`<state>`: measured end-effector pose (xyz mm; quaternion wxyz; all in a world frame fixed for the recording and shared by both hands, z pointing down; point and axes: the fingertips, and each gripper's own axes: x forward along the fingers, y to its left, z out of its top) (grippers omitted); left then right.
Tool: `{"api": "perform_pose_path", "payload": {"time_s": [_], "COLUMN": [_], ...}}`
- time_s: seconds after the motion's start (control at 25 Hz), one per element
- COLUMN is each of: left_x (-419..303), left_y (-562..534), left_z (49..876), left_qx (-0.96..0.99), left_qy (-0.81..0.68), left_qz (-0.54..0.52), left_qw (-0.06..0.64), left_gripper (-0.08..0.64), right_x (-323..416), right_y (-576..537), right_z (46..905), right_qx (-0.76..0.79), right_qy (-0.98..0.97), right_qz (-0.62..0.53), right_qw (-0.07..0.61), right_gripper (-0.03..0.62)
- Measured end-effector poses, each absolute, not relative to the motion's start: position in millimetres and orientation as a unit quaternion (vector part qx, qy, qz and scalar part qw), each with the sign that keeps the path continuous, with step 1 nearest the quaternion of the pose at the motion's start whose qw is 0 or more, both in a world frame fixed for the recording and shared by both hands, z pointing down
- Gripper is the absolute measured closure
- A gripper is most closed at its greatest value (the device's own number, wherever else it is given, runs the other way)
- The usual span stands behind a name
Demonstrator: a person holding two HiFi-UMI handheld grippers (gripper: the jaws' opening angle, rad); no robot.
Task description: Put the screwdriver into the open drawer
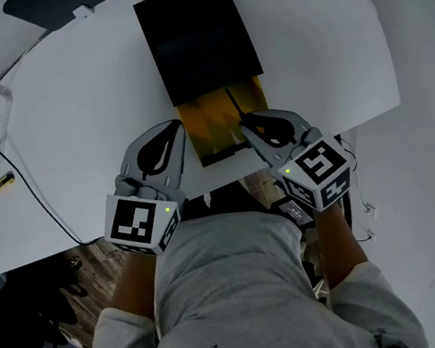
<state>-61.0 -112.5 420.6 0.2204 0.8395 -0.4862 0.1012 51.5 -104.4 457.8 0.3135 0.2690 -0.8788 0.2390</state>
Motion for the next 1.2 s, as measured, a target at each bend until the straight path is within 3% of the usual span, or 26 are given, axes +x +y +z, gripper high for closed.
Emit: {"api": "perform_pose_path", "payload": {"time_s": [1.2], "left_x": [-74.9], "left_y": [-115.6], "left_z": [447.0], "left_qx": [0.825], "left_qy": [-0.5], "left_qz": [0.101], "left_qw": [0.241], "left_gripper": [0.56], "right_x": [46.4], "right_y": [-107.3], "right_z": [531.1], "right_qx": [0.204], "right_qy": [-0.846], "right_qz": [0.114], "right_qw": [0.48], "right_gripper": [0.518]}}
